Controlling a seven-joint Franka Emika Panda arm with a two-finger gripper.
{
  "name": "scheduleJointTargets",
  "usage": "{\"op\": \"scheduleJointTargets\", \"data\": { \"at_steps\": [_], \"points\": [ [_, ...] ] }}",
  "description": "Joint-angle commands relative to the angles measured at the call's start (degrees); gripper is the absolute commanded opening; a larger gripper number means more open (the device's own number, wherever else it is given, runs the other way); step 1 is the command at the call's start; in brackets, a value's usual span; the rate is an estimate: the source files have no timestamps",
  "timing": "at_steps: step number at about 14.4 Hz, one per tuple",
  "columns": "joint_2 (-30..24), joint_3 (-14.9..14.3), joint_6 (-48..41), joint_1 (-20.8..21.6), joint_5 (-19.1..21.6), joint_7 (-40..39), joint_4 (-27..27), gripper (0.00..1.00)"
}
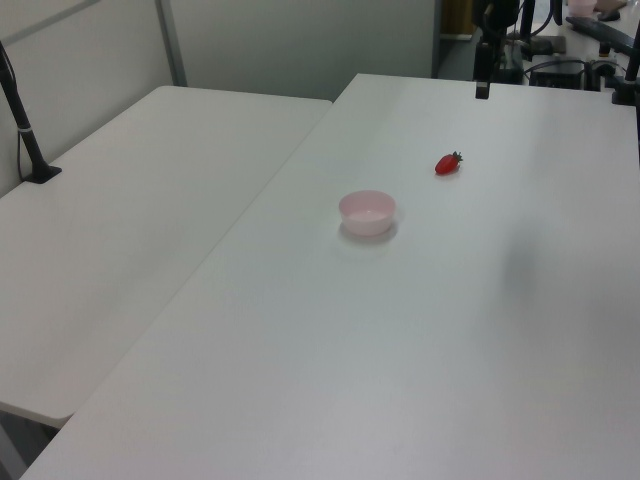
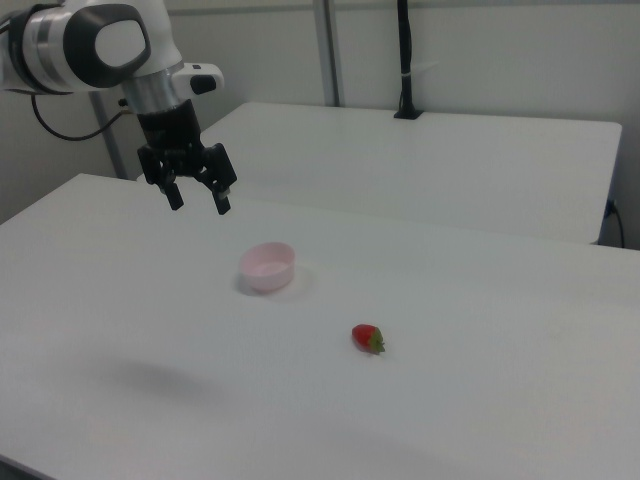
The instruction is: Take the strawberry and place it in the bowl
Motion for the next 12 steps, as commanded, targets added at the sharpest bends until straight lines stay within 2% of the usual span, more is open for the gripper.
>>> {"op": "scheduleJointTargets", "data": {
  "at_steps": [1,12],
  "points": [
    [-1.65,-0.6,-0.62,-0.66,1.2,-1.2,-1.53,1.0],
    [-0.78,-0.6,-0.18,-0.58,1.2,-1.38,-1.44,1.0]
  ]
}}
